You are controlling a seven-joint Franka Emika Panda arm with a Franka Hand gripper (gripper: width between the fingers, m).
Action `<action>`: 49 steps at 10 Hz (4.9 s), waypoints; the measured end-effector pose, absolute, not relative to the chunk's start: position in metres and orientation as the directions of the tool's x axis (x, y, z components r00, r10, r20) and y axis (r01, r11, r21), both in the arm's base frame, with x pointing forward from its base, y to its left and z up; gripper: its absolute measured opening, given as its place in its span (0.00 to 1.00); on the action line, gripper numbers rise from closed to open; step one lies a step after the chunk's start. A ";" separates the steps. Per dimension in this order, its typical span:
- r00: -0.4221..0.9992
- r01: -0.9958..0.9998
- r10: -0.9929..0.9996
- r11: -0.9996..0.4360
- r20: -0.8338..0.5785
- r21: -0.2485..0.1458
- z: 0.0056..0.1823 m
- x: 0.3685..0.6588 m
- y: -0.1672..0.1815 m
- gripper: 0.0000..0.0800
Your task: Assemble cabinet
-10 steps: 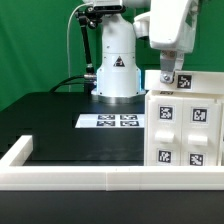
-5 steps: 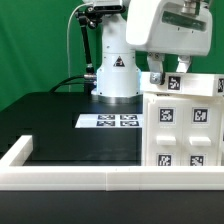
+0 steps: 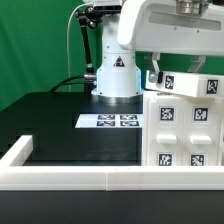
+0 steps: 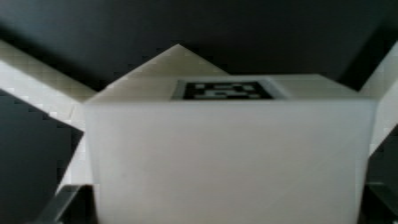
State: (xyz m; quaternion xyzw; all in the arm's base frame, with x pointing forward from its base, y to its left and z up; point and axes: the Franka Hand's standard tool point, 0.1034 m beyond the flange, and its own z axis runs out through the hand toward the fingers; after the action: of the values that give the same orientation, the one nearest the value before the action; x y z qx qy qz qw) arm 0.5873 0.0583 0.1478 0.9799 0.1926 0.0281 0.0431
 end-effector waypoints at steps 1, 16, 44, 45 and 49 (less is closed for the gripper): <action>0.944 0.323 0.328 -0.942 0.045 0.090 0.148 0.587 0.059 0.71; 0.575 -0.800 -0.815 -0.579 0.075 -0.154 0.145 0.586 0.085 0.71; 0.922 -0.341 -0.367 -0.921 0.123 -0.190 0.182 0.603 0.096 1.00; 0.946 -0.267 -0.293 -0.947 0.137 -0.180 0.182 0.603 0.096 1.00; 0.945 0.252 0.234 -0.966 0.230 -0.054 0.183 0.608 0.090 1.00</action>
Offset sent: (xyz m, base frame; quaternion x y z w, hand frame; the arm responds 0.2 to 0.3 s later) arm 0.0000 0.0000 0.0000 0.0000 0.0000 0.1938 0.9810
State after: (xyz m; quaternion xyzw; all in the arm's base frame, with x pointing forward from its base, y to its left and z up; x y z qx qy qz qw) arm 0.6081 0.0903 0.1832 0.9852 0.1234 0.1116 -0.0413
